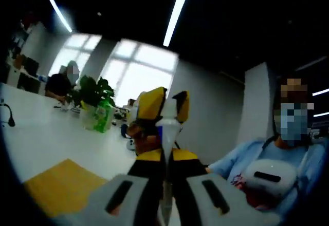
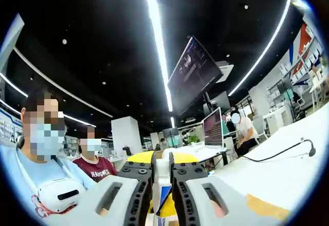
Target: Pick up the toothpaste unscrew the cap squeeze it onto the small board screw the cap back on and return it to the table
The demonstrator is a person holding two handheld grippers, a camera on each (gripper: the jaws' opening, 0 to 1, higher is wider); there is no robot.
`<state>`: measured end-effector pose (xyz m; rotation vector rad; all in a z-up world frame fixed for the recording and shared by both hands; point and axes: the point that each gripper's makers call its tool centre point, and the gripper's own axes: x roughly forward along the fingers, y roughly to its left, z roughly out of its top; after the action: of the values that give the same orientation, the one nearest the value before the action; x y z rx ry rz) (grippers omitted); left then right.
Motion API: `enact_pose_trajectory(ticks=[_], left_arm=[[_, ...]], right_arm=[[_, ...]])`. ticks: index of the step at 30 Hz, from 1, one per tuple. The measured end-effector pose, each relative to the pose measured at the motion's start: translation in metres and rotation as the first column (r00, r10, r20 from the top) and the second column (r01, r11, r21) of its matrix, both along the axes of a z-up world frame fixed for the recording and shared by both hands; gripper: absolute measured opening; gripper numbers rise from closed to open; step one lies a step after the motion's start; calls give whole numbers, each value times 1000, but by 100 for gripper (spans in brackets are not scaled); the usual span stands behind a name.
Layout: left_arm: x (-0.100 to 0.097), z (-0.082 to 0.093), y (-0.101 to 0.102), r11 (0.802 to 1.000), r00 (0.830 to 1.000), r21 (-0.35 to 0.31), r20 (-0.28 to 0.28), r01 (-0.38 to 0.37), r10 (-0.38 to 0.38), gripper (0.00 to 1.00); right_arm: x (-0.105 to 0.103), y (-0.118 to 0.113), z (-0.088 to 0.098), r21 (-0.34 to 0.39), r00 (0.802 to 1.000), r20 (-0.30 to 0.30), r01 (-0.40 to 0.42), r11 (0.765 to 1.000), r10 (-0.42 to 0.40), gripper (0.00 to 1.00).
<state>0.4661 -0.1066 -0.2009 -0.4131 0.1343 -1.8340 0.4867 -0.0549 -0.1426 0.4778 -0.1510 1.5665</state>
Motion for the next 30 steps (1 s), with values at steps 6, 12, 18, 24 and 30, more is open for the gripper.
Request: enact_pose_trajectory(ticks=[6,12,18,24,30], left_arm=[[-5,3,0,1000,1000,-5,1,11,-11,2],[0,4,0,999,997,-1,59,-40,40,2],[21,5,5,989,983,13,114,-148,146,2],[50,7,12,945,932,9,170,-327,321,2],[76,9,20,841,821,19,233,-540,521,2]], right_arm=[[-6,-1,3,60,996,-34,-78,995,80,9],[-8,-1,5,72,996,-22,-84,994,86,10],[11,-9,9,66,996,31,77,995,-79,15],[39,-26,15,83,956,51,285,955,-290,21],[56,-30,14,63,846,145,509,858,-513,22]])
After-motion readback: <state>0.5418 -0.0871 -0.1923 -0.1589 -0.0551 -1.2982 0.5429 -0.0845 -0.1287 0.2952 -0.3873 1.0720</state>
